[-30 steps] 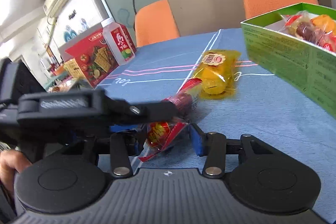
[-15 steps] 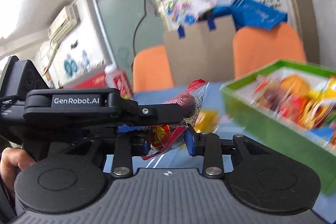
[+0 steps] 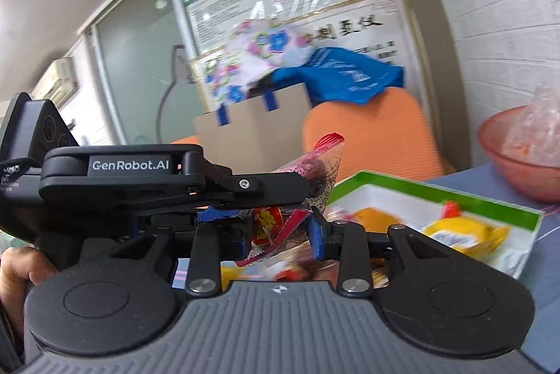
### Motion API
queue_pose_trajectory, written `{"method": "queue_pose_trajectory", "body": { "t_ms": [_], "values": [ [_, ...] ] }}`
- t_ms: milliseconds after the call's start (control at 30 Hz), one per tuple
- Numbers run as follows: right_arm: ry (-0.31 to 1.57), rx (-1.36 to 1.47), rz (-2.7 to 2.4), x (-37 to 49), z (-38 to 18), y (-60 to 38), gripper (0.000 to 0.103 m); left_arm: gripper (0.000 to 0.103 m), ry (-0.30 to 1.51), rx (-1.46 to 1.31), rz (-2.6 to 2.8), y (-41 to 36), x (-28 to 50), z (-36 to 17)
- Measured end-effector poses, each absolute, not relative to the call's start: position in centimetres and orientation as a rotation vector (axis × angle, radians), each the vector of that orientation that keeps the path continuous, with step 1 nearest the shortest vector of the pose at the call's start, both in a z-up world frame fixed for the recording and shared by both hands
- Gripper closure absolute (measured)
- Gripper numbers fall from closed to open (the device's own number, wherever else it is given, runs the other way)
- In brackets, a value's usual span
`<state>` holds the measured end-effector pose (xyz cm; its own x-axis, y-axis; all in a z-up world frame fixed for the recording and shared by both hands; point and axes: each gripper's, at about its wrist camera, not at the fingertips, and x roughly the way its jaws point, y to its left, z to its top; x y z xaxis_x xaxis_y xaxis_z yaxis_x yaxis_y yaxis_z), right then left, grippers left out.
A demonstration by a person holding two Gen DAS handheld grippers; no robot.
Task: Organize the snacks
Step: 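Carry the red-labelled bag into the green box and open the left gripper, then grasp the yellow packet with red logo using the left gripper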
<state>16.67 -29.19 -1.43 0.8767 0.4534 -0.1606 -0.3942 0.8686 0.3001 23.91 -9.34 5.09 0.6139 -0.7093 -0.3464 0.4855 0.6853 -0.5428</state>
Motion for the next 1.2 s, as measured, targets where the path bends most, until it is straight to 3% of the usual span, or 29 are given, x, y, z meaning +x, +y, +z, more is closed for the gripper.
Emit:
{"method": "queue_pose_trajectory", "body": {
  "t_ms": [67,133,167,233,333,433,467,700,1067,1100,1133,1167,1200],
  "values": [
    [0.235,0.267,0.428,17.4,-1.7,-29.9,0.047,0.024,0.58,-0.415,-0.716,-10.3,24.9,4.7],
    [0.249,0.26,0.415,18.3,-2.1,-30.2,0.047,0.016,0.587,-0.395,-0.689,-10.8,25.6,3.9],
    [0.268,0.241,0.402,18.9,-2.5,-30.1,0.046,0.0,0.597,-0.372,-0.658,-11.1,25.9,3.5],
    [0.346,0.171,0.337,20.2,-3.5,-29.5,0.044,0.0,0.625,-0.304,-0.576,-11.6,26.0,2.7],
    [0.359,0.091,0.284,20.1,-4.8,-29.1,0.031,0.0,0.604,-0.251,-0.568,-10.8,24.9,2.1],
    [0.331,0.102,0.271,19.1,-4.7,-29.4,0.004,0.0,0.587,-0.281,-0.587,-9.1,23.4,2.6],
    [0.31,0.106,0.269,18.5,-4.4,-29.5,0.001,0.0,0.572,-0.286,-0.585,-8.5,22.9,3.0],
    [0.195,0.119,0.329,13.3,-2.9,-28.7,0.0,0.0,0.482,-0.35,-0.386,-1.1,19.2,3.7],
    [0.291,0.109,0.431,11.0,-4.5,-25.3,0.0,0.0,0.65,-0.387,-0.189,2.6,22.6,-2.5],
    [0.301,0.104,0.441,10.7,-4.7,-25.2,0.0,0.036,0.665,-0.397,-0.218,2.6,22.6,-2.8],
    [0.312,0.096,0.455,10.6,-4.8,-25.0,0.0,0.053,0.688,-0.406,-0.243,2.7,22.6,-3.2],
    [0.322,0.089,0.471,10.3,-5.0,-24.7,0.0,0.077,0.713,-0.415,-0.264,2.7,22.5,-3.5],
    [0.331,0.08,0.49,10.1,-5.1,-24.4,0.0,0.07,0.734,-0.434,-0.286,2.9,22.2,-3.8]
  ]
}}
